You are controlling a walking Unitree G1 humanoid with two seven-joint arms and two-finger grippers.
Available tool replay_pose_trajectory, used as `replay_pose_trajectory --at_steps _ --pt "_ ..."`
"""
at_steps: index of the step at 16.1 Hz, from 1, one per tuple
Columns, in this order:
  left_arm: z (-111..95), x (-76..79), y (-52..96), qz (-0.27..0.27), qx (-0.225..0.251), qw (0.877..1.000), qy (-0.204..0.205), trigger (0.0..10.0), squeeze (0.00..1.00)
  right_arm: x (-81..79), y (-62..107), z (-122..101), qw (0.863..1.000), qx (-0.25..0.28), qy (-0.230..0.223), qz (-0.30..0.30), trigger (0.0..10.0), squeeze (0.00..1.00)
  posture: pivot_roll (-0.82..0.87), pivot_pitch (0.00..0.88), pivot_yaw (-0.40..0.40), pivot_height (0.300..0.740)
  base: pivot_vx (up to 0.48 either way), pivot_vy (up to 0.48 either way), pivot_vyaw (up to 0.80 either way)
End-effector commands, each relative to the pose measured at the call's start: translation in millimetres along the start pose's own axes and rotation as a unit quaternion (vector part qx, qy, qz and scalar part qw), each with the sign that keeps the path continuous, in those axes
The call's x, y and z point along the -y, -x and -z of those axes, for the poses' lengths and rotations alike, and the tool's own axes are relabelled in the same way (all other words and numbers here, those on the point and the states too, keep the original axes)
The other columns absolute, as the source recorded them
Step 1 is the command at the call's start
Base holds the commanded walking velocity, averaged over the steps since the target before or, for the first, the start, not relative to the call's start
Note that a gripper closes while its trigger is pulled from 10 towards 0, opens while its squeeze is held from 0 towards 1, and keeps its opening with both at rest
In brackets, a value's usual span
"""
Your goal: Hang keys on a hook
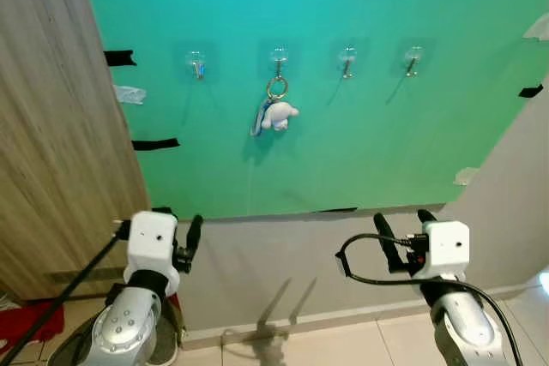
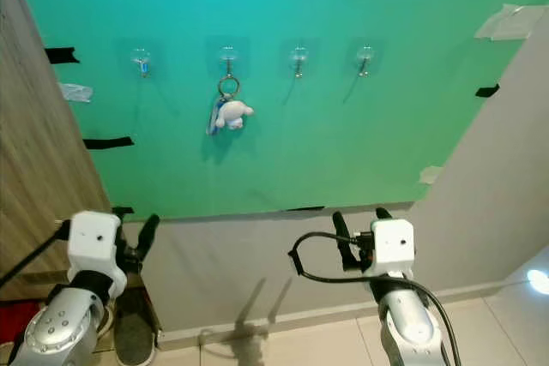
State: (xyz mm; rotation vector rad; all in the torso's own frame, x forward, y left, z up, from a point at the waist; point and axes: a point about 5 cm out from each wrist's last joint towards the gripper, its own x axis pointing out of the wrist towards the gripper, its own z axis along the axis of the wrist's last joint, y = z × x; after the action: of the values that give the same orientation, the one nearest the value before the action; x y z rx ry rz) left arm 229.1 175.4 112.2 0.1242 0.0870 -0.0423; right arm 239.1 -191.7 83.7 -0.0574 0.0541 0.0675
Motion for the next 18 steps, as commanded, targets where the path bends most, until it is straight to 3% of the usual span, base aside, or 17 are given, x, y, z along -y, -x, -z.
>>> replay_pose_trajectory --at_steps 1,4,7,8,10,13,15,18 --pt "-7.7 -1.6 -2.5 -0.015 0.021 1.0 0.009 10.0 0.0 1.4 -1.0 -0.8 1.0 0.0 -0.009 0.003 10.0 0.0 0.0 0.0 -0.07 0.74 0.0 -0.472 0.0" --pt "-6.3 1.2 -9.1 -0.023 0.021 0.999 0.032 10.0 0.0 -6.2 -3.3 -3.0 1.0 0.01 -0.003 -0.025 10.0 0.0 -0.01 0.0 -0.073 0.74 0.0 -0.469 0.0" --pt "-2.3 -7.0 -16.6 -0.031 0.024 0.999 -0.007 10.0 0.0 -7.3 -7.5 -1.3 0.999 0.005 -0.015 -0.029 10.0 0.0 -0.02 0.0 -0.072 0.74 0.0 -0.469 0.0" --pt "-6.9 -8.1 -23.4 -0.02 0.041 0.998 -0.045 10.0 0.0 -6.8 -9.2 -0.4 0.999 0.002 -0.033 -0.025 10.0 0.0 -0.02 0.0 -0.067 0.74 0.0 -0.469 0.0" --pt "-13.4 -5.0 -28.4 -0.011 0.055 0.997 -0.048 10.0 0.0 -5.2 -9.2 1.1 0.997 0.005 -0.078 -0.013 10.0 0.0 -0.04 0.0 -0.057 0.74 0.0 -0.465 0.0" --pt "-19.3 9.9 -24.9 0.03 0.081 0.995 -0.044 10.0 0.0 -3.2 -6.0 -0.7 0.997 0.022 -0.072 -0.003 10.0 0.0 -0.05 0.0 -0.048 0.74 0.0 -0.463 0.0" --pt "-22.2 10.3 -26.1 0.035 0.089 0.994 -0.049 10.0 0.0 -5.7 -0.6 -6.9 0.999 0.054 -0.006 -0.006 10.0 0.0 -0.05 0.0 -0.039 0.74 0.0 -0.454 0.0" --pt "-22.5 12.8 -29.3 0.044 0.094 0.994 -0.045 10.0 0.0 -2.3 -0.7 2.3 0.999 0.026 -0.019 -0.001 10.0 0.0 -0.05 0.0 -0.045 0.74 0.0 -0.428 0.0"
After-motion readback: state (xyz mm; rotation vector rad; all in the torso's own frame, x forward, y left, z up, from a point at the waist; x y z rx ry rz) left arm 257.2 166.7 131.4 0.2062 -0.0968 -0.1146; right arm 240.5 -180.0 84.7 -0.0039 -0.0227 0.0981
